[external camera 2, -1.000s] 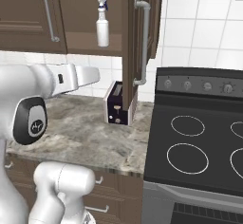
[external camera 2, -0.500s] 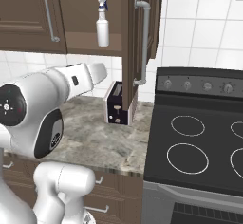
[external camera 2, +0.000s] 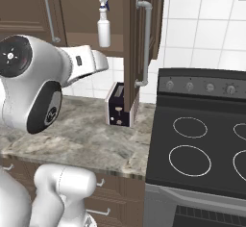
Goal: Open the cabinet. Pick the spray and place it next to the sink. Then close the cabinet.
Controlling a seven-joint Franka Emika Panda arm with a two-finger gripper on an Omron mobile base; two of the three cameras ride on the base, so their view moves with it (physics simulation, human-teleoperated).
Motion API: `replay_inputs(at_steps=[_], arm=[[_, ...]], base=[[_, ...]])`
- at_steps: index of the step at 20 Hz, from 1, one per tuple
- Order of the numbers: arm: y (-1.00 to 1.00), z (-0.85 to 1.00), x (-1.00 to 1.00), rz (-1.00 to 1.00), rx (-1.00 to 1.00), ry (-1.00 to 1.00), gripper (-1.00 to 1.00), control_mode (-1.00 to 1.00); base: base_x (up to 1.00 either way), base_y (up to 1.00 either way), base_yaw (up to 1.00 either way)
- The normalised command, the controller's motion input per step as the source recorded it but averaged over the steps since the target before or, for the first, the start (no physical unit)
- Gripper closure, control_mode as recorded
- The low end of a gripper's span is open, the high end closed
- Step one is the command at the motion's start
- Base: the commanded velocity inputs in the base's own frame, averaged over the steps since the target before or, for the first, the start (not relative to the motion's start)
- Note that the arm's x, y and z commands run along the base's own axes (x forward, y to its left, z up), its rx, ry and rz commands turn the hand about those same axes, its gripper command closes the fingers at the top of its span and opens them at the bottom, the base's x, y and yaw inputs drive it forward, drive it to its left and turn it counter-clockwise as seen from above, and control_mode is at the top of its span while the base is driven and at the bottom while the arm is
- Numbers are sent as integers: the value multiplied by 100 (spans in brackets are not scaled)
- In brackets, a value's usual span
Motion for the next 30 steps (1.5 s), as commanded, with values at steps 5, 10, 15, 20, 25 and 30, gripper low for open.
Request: replay_inputs(at_steps=[5, 10, 15, 20, 25, 30], arm=[[38, -59, 0, -23, 0, 44, -100, -100], [5, -72, -16, -34, 25, 0, -100, -100], [0, -1, -18, -20, 18, -5, -100, -100], [5, 23, 0, -10, 0, 0, -100, -100], [10, 48, 0, -4, 0, 0, -100, -100], [5, 10, 16, 0, 7, 0, -100, -100]], base=[[0, 0, 0], [0, 0, 0], [0, 0, 0], [0, 0, 0], [0, 0, 0], [0, 0, 0]])
